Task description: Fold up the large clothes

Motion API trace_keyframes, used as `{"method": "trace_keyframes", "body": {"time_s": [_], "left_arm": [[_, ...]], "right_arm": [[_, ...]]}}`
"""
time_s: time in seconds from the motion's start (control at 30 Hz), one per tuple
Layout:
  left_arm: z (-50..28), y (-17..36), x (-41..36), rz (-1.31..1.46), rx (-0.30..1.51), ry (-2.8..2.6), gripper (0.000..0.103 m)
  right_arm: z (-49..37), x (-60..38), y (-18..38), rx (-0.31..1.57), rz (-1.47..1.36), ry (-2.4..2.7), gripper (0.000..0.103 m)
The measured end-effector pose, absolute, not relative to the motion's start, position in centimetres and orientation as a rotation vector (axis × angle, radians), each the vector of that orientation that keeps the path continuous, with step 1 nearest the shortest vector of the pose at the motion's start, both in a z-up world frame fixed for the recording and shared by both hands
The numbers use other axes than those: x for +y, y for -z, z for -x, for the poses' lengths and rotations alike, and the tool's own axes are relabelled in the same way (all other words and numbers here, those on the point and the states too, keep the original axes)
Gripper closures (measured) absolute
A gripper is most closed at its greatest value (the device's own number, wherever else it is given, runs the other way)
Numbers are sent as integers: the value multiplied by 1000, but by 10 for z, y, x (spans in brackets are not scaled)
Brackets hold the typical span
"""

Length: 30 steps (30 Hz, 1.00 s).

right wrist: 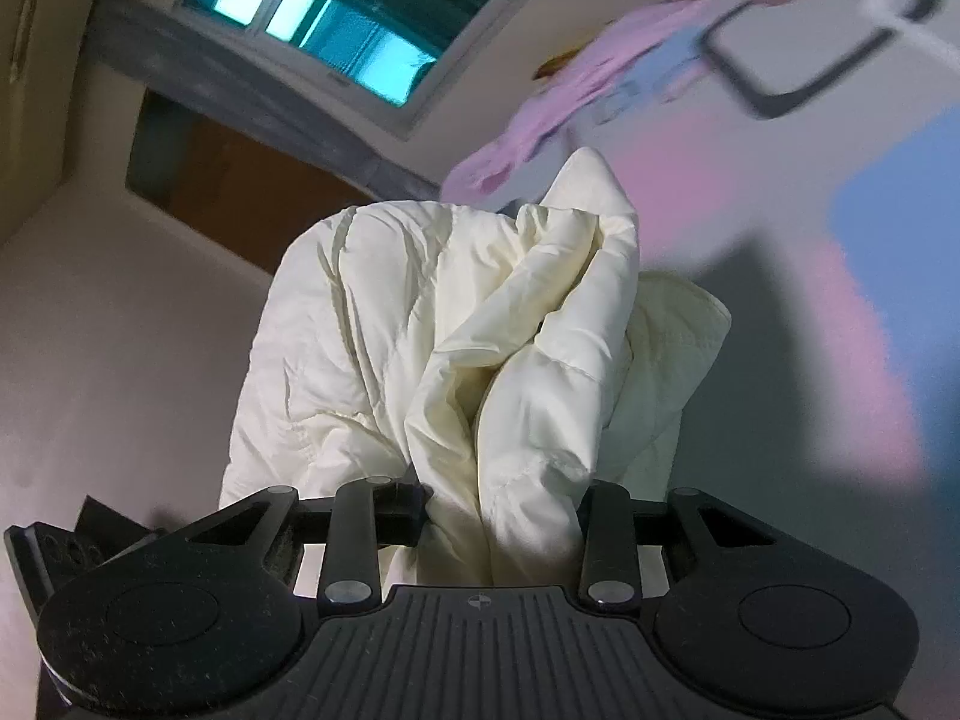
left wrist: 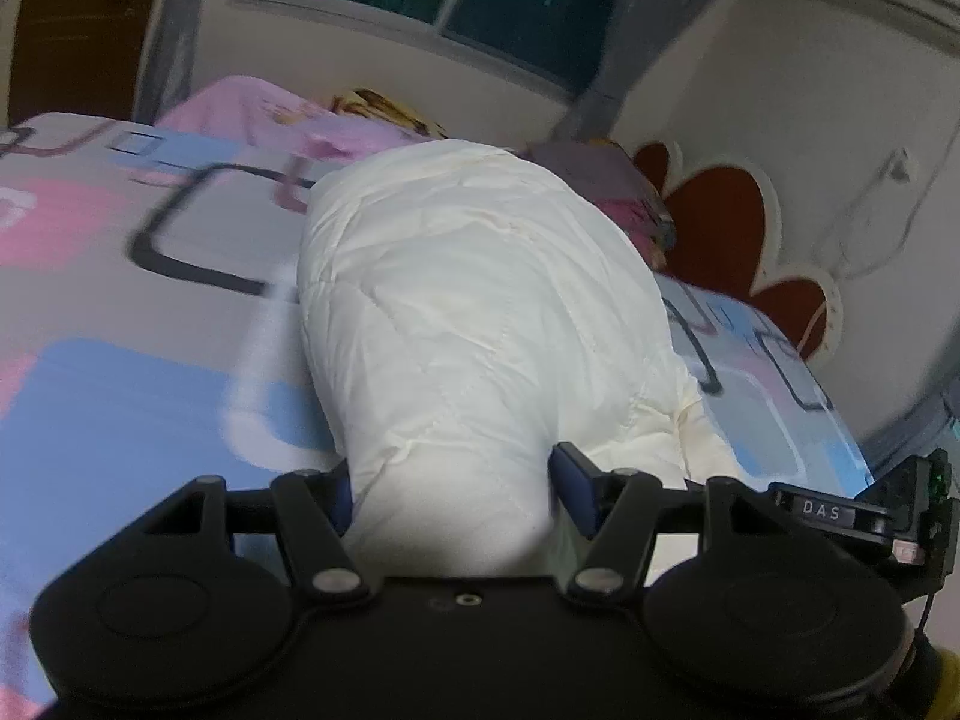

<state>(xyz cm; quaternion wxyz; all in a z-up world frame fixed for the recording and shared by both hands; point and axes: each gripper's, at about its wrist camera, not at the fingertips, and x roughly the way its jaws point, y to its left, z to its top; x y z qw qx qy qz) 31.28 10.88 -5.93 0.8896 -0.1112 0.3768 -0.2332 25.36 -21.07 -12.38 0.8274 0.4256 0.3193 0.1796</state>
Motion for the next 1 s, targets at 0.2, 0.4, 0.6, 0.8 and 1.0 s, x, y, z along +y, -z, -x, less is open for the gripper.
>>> {"method": "trace_keyframes", "body": {"time_s": [0.2,0.4,0.6,0.8,1.0], "left_arm": [[-350,58,208,243,751,444,41],[-383,71,266,198,742,392,41],[-401,109,285,112,743,370,35],[-386,125,278,32,707,388,24],[-390,122,279,9,722,374,21]], "right_arm": [[-314,-100,119,673,-868,-401,68],[-358,-33,141,710,-851,-403,69],[-377,-22,168,743,-843,-333,69],[-373,-21,194,760,-808,-235,59],[-361,-17,179,768,-788,-182,58]]}}
